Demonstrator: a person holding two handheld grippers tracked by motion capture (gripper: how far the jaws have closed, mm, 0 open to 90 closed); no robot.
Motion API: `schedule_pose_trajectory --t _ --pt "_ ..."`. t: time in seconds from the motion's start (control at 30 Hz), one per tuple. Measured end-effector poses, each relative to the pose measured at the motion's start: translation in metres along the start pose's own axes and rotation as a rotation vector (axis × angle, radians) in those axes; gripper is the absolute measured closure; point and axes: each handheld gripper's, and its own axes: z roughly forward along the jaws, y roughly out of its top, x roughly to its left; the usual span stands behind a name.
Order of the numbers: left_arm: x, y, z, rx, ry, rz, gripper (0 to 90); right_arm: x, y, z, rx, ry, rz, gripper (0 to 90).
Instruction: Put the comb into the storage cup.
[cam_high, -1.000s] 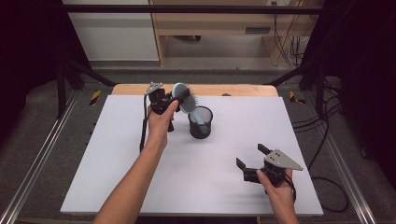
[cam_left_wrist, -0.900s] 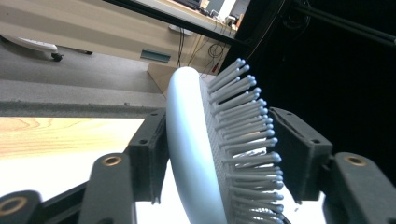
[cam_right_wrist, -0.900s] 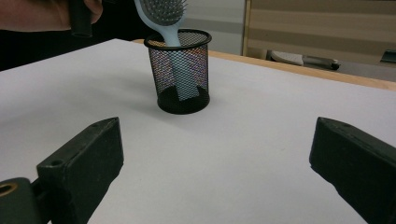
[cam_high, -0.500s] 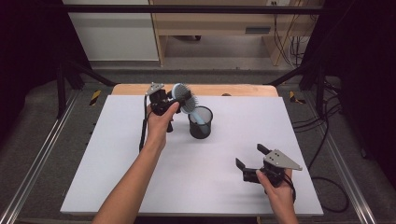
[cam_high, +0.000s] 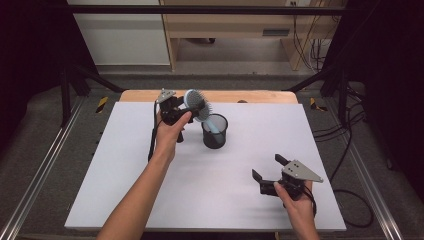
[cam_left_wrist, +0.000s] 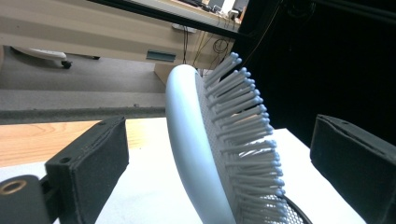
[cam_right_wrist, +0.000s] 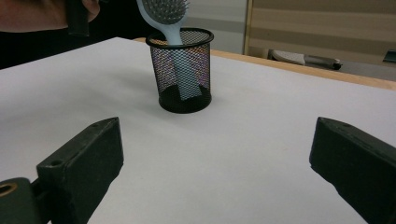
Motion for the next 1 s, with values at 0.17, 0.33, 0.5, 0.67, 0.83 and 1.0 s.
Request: schedule_pose_trajectory --t 0.17,0.33,0.5,0.67,0.83,1.0 --pt "-0.002 0.000 -0.005 -0.001 -0.002 0.038 3.9 0.000 0.000 0.001 0.000 0.000 0.000 3.2" --pt "-0.001 -0.003 -0.009 -0.006 0.003 0.036 3.9 0.001 0.000 0.001 0.001 0.002 -0.002 3.2" --pt "-0.002 -0.006 -0.012 -0.003 0.008 0.048 3.8 0.000 0.000 -0.001 -0.003 -0.004 -0.001 3.1" --pt "-0.007 -0.009 -0.017 0.006 0.011 0.088 3.8 -0.001 0.000 -0.002 -0.006 -0.007 -0.002 3.1" --pt "-0.012 -0.013 -0.022 0.047 0.048 0.162 1.6 -0.001 0.000 -0.002 -0.003 -0.010 -0.006 3.1" --pt "-0.012 -0.016 -0.030 0.058 0.059 0.175 1.6 0.000 0.000 0.000 0.001 -0.005 -0.013 3.1"
